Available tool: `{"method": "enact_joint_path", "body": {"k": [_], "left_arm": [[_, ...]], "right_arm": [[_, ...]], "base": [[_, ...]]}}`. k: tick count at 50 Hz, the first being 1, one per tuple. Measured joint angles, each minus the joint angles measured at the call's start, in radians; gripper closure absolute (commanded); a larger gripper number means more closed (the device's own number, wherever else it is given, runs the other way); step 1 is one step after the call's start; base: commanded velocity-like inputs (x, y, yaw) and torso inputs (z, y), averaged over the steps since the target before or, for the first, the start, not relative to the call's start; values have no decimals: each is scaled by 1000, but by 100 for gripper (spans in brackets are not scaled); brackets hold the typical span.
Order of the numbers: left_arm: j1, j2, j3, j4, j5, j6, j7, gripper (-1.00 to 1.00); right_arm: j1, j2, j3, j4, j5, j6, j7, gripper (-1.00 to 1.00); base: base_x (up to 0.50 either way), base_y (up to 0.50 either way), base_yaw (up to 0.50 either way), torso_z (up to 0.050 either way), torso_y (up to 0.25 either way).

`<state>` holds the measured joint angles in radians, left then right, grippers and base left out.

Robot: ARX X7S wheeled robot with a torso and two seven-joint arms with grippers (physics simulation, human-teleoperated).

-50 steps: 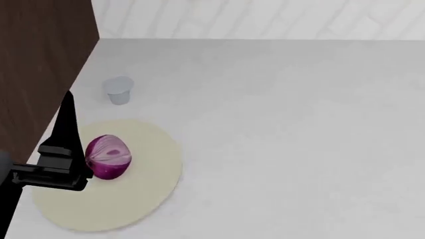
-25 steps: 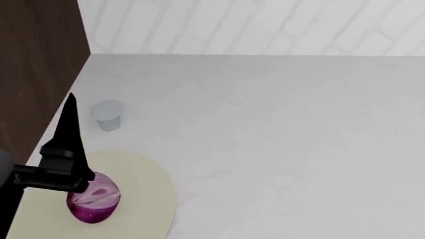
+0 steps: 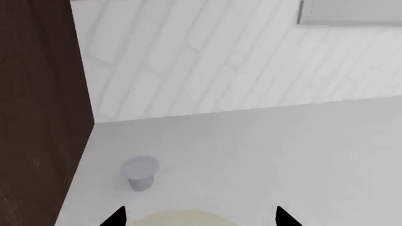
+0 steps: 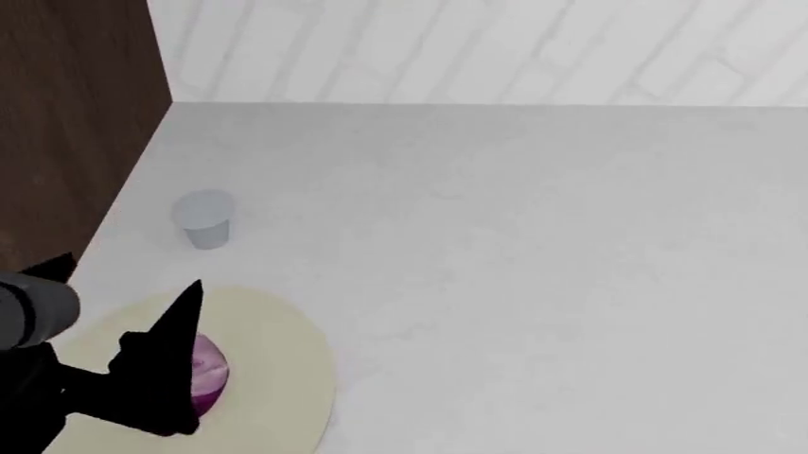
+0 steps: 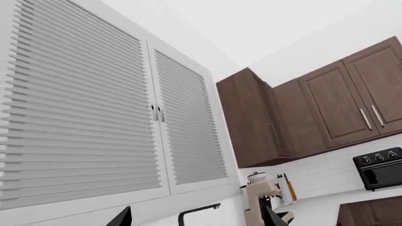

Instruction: Pick the onion from the counter and place it in the microwave.

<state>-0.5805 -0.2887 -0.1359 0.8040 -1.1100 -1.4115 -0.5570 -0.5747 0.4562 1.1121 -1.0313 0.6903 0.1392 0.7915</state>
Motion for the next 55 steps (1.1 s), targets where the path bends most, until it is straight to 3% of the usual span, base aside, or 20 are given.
{"method": "enact_joint_path", "body": {"k": [8, 18, 55], "left_arm": [[-31, -70, -1, -71, -289, -67, -190, -100], [-15, -125, 16, -109, -397, -81, -256, -100], [57, -215, 253, -243, -16, 137, 38, -100]], "right_arm": [[-2, 0, -9, 2, -3, -7, 0, -100], [-2, -6, -23, 7, -12, -18, -3, -100], [-9, 3, -41, 5, -25, -21, 9, -100]], "base": [[0, 0, 0, 0, 0], [0, 0, 0, 0, 0], [0, 0, 0, 0, 0]]}}
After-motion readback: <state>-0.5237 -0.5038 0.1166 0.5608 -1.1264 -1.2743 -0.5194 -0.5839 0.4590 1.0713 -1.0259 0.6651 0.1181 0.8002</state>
